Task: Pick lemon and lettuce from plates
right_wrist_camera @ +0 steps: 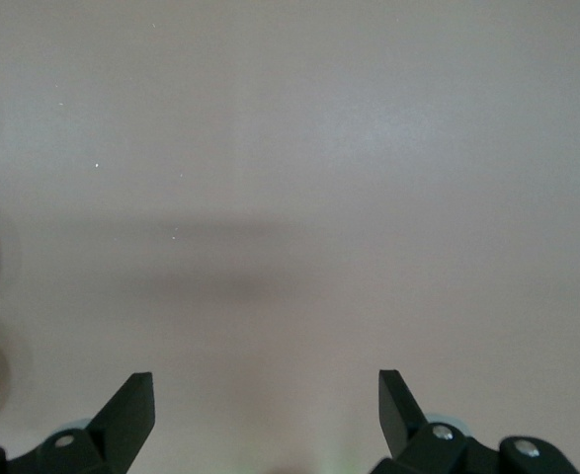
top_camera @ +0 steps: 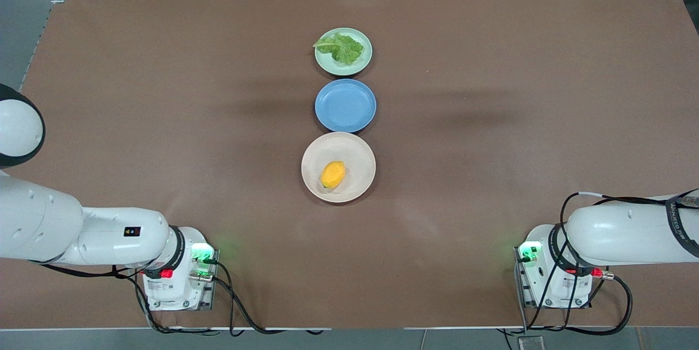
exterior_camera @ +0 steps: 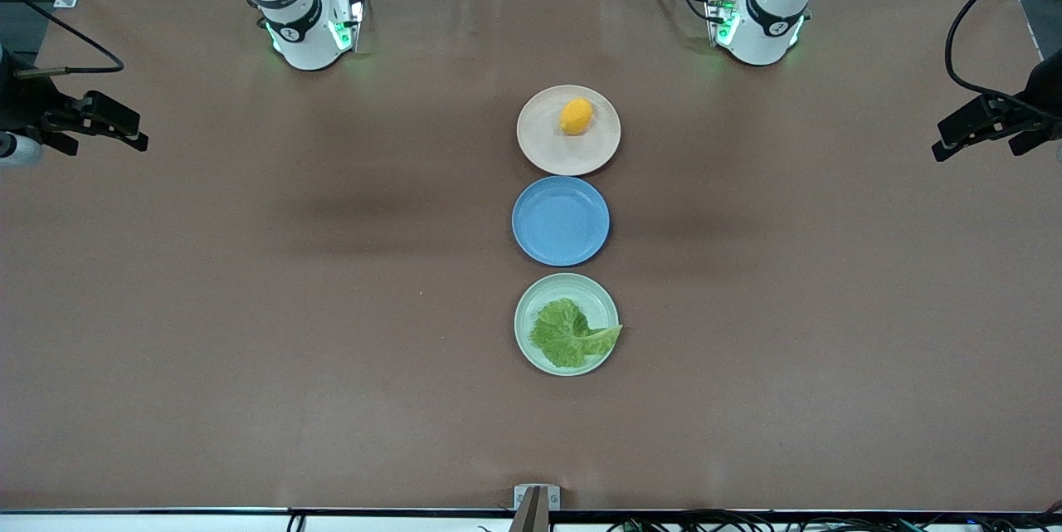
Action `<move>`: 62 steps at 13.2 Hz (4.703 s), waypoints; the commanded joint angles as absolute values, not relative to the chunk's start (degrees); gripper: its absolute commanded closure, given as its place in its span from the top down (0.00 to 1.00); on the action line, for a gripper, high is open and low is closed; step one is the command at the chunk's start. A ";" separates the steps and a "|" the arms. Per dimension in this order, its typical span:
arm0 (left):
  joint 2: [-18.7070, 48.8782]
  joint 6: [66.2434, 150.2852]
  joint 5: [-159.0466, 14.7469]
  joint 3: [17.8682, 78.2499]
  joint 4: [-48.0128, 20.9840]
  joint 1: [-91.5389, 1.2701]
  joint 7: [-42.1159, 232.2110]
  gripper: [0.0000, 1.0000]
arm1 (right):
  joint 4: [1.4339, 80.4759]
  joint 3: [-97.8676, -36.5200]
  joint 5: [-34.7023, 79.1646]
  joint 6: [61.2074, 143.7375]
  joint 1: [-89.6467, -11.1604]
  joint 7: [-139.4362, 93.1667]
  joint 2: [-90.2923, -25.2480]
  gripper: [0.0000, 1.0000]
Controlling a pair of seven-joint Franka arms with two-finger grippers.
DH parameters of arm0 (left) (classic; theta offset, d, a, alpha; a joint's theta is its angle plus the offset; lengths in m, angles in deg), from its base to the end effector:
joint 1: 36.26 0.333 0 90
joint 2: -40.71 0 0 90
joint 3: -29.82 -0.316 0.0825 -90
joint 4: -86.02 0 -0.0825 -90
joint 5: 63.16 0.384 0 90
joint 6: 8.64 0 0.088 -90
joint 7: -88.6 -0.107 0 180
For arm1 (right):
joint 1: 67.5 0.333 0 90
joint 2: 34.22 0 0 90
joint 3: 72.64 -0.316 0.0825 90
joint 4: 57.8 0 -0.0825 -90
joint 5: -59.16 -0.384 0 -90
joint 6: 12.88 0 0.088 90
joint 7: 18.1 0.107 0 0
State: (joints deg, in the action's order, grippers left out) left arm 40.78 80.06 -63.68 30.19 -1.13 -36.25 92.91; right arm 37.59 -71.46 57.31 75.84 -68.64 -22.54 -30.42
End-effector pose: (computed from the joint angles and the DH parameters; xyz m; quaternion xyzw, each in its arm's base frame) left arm 0.5524 -0.0045 0.6466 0.9993 0.0343 0.0139 0.0051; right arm 0.5297 -0.0183 0.6144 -0.9994 -0.0185 0.0240 0.0183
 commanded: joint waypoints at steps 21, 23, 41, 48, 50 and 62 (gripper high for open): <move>22.27 87.50 -64.21 34.39 2.43 -50.83 120.48 1.00 | 39.49 -71.50 56.70 76.41 -68.64 -23.02 -28.33 1.00; 17.79 91.89 -64.30 34.39 4.45 -53.82 125.49 1.00 | 39.49 -71.50 57.49 76.41 -68.64 -23.02 -28.42 1.00; -10.71 139.11 -66.50 34.30 8.94 -66.93 144.94 0.95 | 36.49 -72.11 47.74 75.61 -50.13 11.55 -37.04 1.00; -11.94 139.11 -66.50 34.30 8.42 -67.64 144.76 0.75 | 52.92 -72.12 48.09 103.52 -20.52 52.27 -37.02 1.00; -12.03 139.02 -66.50 34.30 7.71 -67.64 144.67 0.75 | 53.56 -72.03 50.44 109.96 -14.00 61.56 -42.10 1.00; -11.41 138.58 -66.67 34.39 7.27 -67.64 144.93 0.19 | 47.67 -71.94 63.03 130.47 0.79 83.50 -66.64 1.00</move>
State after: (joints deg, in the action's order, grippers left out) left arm -12.16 139.11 -66.34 34.83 7.31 -67.20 145.01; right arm 49.37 -72.59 61.54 129.82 -1.00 81.90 -64.88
